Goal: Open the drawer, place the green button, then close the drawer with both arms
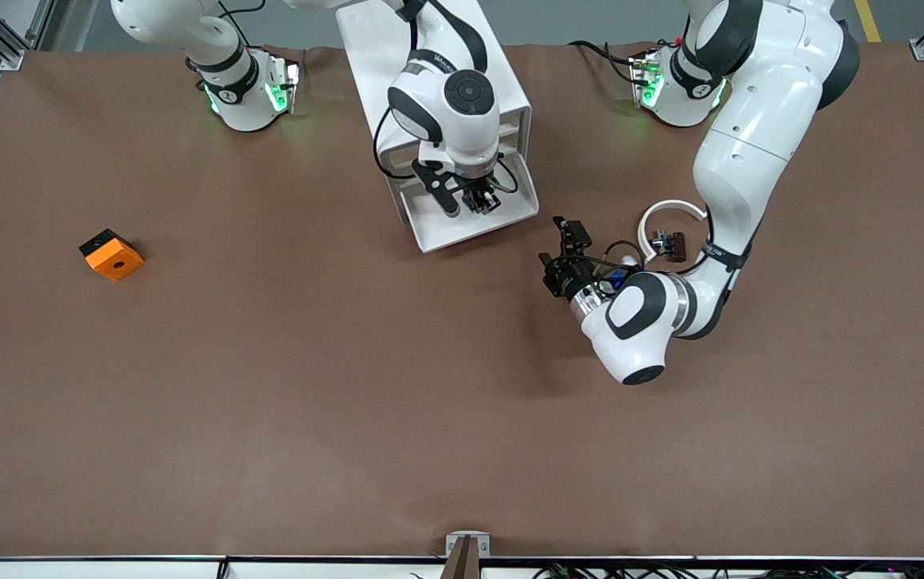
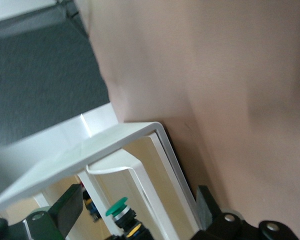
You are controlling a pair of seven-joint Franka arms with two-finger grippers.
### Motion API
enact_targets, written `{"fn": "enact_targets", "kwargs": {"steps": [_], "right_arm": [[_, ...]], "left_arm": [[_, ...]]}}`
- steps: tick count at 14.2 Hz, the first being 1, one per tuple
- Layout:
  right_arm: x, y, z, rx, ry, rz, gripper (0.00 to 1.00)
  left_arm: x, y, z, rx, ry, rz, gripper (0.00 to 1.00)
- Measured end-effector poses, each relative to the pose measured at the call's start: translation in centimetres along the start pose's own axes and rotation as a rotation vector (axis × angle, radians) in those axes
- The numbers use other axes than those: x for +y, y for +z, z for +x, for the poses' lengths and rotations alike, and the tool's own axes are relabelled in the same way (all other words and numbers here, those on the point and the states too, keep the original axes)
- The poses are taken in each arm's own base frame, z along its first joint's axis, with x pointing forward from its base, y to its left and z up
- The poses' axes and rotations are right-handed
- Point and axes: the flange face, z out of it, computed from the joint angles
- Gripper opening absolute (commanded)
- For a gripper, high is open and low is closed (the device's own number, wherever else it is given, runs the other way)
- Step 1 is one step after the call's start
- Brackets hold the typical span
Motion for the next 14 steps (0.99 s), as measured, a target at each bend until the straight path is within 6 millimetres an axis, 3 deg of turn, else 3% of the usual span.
{"fn": "enact_targets", "kwargs": {"steps": [5, 14], "right_arm": [[-0.2, 0.4, -0.8, -0.012, -0.012, 0.036, 0.0], [-0.1, 0.3, -1.3, -0.011, -0.025, 0.052, 0.0]], "left_arm": [[-1.3, -4.5, -0.9, 0.127, 0.308, -0.198, 1.0], [-0.3, -10.6, -2.0, 0.482, 0.693, -0.563, 1.0]]}}
